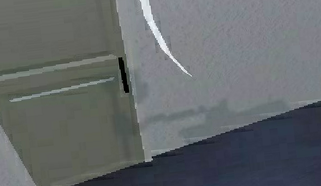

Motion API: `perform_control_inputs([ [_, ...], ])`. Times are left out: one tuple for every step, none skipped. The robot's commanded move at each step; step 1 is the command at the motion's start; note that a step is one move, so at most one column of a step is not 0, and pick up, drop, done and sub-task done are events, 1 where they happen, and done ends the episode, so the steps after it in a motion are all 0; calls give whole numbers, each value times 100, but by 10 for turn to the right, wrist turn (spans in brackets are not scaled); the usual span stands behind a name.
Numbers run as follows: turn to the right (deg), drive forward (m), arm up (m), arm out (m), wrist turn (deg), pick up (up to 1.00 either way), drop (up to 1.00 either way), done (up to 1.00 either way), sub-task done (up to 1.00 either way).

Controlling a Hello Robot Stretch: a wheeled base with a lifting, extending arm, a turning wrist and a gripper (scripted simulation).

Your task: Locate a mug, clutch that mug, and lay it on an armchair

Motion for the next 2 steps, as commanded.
perform_control_inputs([
  [0,0,18,0,0,0,0,0,0],
  [0,0,0,0,-450,0,0,0,0],
])
